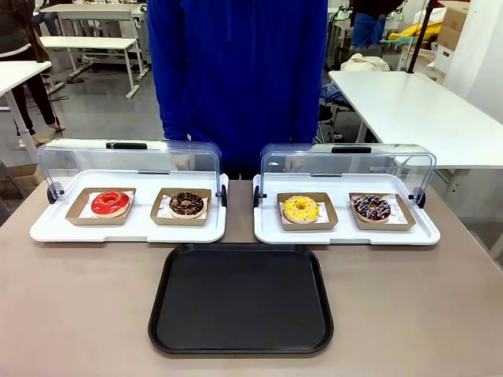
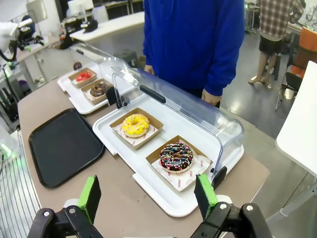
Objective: Move the third donut from the left to the tray.
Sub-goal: Pick up the Paper togo box containing the Donut indicated by the person and place it on the Handle tray.
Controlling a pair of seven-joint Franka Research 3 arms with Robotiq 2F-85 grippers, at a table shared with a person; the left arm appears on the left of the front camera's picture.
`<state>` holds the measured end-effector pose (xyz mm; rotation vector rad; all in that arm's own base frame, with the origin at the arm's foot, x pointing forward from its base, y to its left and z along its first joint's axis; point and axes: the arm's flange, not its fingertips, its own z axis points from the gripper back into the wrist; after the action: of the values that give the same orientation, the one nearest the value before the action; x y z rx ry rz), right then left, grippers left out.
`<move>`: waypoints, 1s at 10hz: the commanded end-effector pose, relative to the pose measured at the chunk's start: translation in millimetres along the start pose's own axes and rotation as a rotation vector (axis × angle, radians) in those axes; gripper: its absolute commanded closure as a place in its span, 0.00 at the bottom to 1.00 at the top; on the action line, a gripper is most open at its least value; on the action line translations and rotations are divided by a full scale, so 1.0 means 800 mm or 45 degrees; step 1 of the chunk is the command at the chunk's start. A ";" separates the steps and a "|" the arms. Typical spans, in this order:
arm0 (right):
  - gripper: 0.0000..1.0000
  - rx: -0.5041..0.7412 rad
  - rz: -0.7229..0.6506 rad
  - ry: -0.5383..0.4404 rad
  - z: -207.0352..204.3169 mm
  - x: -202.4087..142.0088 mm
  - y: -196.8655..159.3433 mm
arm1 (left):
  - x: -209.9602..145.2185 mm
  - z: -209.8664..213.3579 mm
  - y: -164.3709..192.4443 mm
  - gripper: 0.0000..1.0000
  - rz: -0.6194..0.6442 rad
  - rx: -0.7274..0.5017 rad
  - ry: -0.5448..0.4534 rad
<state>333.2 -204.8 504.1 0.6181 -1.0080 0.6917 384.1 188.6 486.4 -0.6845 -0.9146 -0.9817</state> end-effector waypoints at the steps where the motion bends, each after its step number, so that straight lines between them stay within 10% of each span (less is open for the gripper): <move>1: 0.00 0.002 0.036 -0.040 0.000 0.004 -0.006 | 0.002 0.002 0.000 0.00 -0.016 -0.010 -0.013; 10: 0.00 0.002 0.036 -0.040 0.000 0.004 -0.006 | 0.002 0.002 0.000 0.00 -0.016 -0.010 -0.013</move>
<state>333.3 -205.2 503.6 0.6187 -1.0088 0.6911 384.0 188.6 486.4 -0.6850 -0.9146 -0.9818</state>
